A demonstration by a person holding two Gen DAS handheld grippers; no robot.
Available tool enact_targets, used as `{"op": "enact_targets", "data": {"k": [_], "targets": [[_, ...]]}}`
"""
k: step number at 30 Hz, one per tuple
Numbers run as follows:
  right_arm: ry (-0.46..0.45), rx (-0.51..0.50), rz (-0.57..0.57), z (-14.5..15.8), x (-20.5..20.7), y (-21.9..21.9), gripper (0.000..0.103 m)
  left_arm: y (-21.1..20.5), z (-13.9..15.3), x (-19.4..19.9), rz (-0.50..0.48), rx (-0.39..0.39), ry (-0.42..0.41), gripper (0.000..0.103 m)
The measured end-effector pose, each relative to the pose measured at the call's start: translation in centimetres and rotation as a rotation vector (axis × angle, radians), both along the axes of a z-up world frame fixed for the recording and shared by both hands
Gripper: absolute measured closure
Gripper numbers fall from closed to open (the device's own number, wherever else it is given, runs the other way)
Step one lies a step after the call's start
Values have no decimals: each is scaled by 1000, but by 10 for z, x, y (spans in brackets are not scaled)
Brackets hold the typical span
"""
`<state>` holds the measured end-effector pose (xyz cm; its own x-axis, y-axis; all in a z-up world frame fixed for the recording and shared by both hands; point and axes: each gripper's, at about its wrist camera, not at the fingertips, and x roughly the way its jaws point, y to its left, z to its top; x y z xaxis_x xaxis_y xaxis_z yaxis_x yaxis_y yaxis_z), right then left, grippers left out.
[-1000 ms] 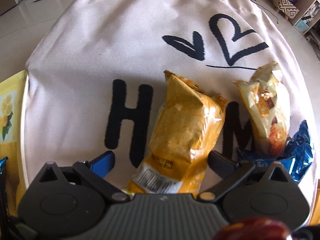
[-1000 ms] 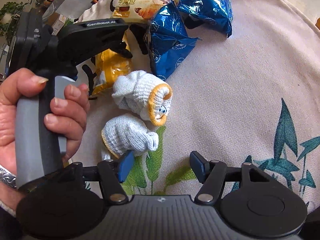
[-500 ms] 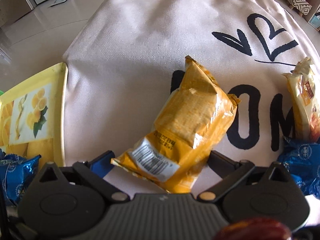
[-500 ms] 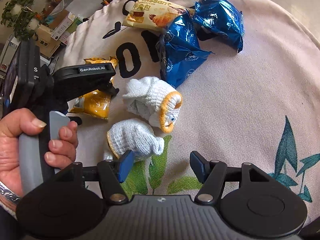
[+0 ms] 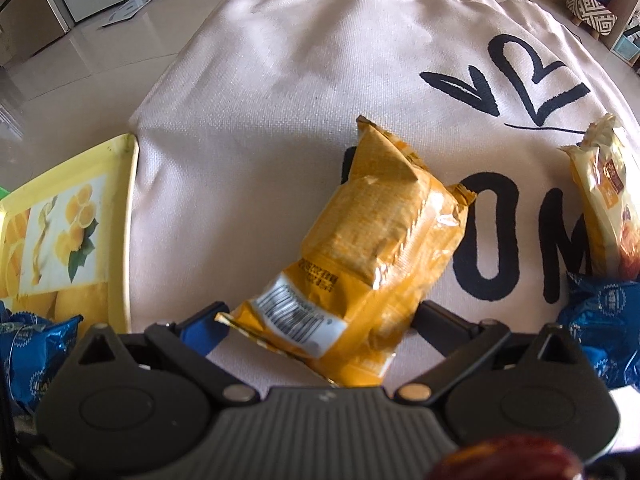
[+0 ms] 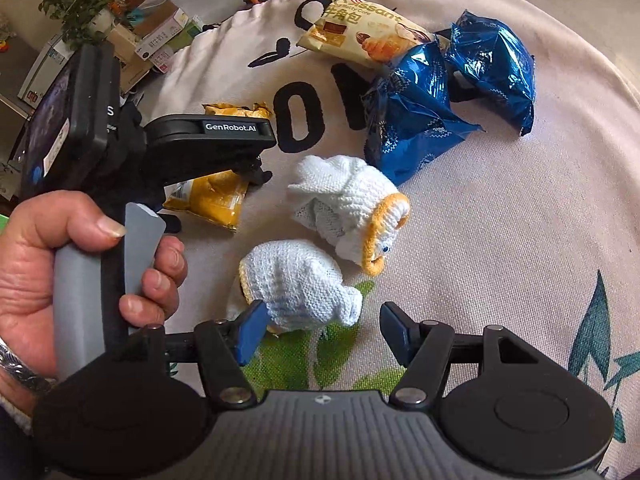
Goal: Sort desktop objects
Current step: 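Lift the yellow chip bag with the left gripper while the right grasps a white glove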
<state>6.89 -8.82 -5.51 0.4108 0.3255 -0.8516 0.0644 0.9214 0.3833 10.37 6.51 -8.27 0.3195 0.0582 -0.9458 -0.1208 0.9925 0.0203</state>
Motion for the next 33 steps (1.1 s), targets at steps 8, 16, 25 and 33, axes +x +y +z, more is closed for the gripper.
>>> {"op": "enact_targets", "data": {"k": [8, 16, 25, 33], "targets": [[-13, 12, 39, -4, 2, 6, 39, 5, 1, -4, -7, -1, 8, 0], [-30, 7, 67, -8, 2, 14, 39, 9, 3, -3, -6, -5, 20, 0], [-46, 29, 32, -8, 3, 10, 41, 15, 8, -10, 18, -1, -2, 9], [-58, 53, 10, -5, 3, 7, 52, 20, 19, -19, 32, -7, -27, 35]]}}
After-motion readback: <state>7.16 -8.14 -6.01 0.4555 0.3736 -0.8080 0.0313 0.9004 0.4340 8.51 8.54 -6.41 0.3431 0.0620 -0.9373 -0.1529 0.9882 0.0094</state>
